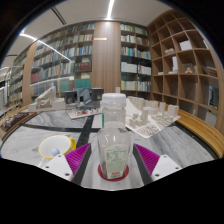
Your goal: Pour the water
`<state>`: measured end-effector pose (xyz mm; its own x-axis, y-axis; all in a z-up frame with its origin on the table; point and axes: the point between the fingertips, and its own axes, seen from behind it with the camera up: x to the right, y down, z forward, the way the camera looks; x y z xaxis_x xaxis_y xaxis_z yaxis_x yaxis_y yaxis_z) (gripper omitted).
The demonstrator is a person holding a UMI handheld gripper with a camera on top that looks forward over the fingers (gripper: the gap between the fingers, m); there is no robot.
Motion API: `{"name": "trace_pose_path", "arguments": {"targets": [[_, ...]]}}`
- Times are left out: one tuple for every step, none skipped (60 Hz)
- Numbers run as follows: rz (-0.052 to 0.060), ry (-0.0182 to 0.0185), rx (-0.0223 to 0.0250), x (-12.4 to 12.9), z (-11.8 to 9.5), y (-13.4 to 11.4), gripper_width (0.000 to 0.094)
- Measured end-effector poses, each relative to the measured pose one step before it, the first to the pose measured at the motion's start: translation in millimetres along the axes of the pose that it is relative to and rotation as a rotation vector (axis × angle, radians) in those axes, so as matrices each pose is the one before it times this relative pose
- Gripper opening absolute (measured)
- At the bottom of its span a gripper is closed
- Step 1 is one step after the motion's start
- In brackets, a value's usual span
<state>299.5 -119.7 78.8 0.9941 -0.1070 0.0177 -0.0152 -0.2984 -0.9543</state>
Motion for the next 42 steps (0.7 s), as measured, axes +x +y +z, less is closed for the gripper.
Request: {"name": "trace_pose_path", "arguments": {"targets": [[-0.0004, 0.00304, -0.00335, 0.59, 1.44, -0.45, 0.0837], [-0.0030, 0.00527, -0.00013, -1.50, -7.77, -1.14, 0.0833], [-0.0035, 0.00414, -0.00153, 0.14, -4.99, -1.68, 0.0836], [-0.0031, 0.00617, -0.00244, 0.25, -5.24, -1.61, 0.0849], [-0.0035, 0.00816, -0.00325, 0.93, -5.65, -1.56, 0.0860], [-0.0040, 0.00684, -0.00335, 0.25, -5.76, -1.34, 0.0863], [-0.0054, 0.00536, -0.00590, -0.51, -5.48, -2.04, 0.0860], [-0.0054, 0.00584, -0.00606, 1.25, -4.94, -0.95, 0.0859], [-0.0046, 0.00931, -0.00459, -2.05, -7.66, -0.02, 0.0859], [-0.0028, 0.00881, -0.00586, 0.63, -7.52, -0.73, 0.0860], [0.0004, 0.00816, -0.00444, 0.34, -7.58, -1.00, 0.0859], [0.0017, 0.00464, -0.00463, -0.96, -8.15, -0.82, 0.0856], [0.0007, -0.00017, -0.00610, 0.90, -7.53, -1.34, 0.0853], [0.0019, -0.00136, -0.00543, -2.39, -8.91, -0.45, 0.0852], [0.0027, -0.00121, -0.00545, -2.56, -10.05, -0.27, 0.0853], [0.0044, -0.00284, -0.00483, -2.61, -9.95, -0.31, 0.0853], [0.0046, -0.00261, -0.00349, -2.27, -10.20, -0.63, 0.0857], [0.0050, -0.00243, -0.00202, -2.35, -10.20, -0.84, 0.0859], [0.0039, -0.00198, -0.00299, -1.55, -8.71, -1.07, 0.0857], [0.0037, -0.00102, -0.00188, -1.81, -10.48, -0.65, 0.0857], [0.0028, 0.00018, -0.00165, -1.60, -9.55, -1.18, 0.0856], [0.0004, 0.00120, 0.00085, -1.23, -11.25, 0.10, 0.0857], [-0.0010, 0.00164, 0.00002, -1.34, -10.06, -0.57, 0.0858], [-0.0038, 0.00170, -0.00070, -1.25, -10.35, -0.32, 0.0856], [-0.0054, 0.00218, -0.00061, -1.25, -10.16, -0.41, 0.0858], [-0.0053, 0.00250, -0.00028, -0.90, -9.46, -1.32, 0.0854], [-0.0048, 0.00493, 0.00166, -0.34, -9.79, -0.72, 0.0858], [-0.0036, 0.00541, 0.00206, -0.45, -9.39, -0.69, 0.0856], [-0.0027, 0.00441, -0.00083, -0.17, -9.71, -1.66, 0.0856], [-0.0030, 0.00357, -0.00160, -1.26, -8.29, 1.21, 0.0855], [-0.0033, 0.00149, -0.00460, -1.37, -8.32, 0.68, 0.0855], [-0.0037, -0.00112, -0.00432, -1.92, -8.69, 0.63, 0.0856], [-0.0030, -0.00325, -0.00311, -2.22, -8.71, 0.46, 0.0856], [-0.0006, -0.00322, -0.00132, -2.00, -8.48, 0.20, 0.0855], [0.0017, -0.00180, -0.00154, -1.22, -9.09, -0.71, 0.0856], [0.0026, -0.00143, -0.00065, -1.56, -7.74, 0.12, 0.0856], [0.0003, -0.00294, 0.00031, 0.31, -7.71, -0.09, 0.0858], [-0.0011, -0.00086, 0.00215, -2.94, -8.53, 0.08, 0.0857], [-0.0016, -0.00030, 0.00240, -1.48, -6.87, -0.47, 0.0856], [-0.0009, 0.00192, 0.00195, -0.70, -6.31, -0.12, 0.0857], [-0.0009, 0.00382, 0.00082, -0.25, -6.73, 0.04, 0.0857], [-0.0016, 0.00418, 0.00110, -0.31, -6.57, -0.03, 0.0857]]}}
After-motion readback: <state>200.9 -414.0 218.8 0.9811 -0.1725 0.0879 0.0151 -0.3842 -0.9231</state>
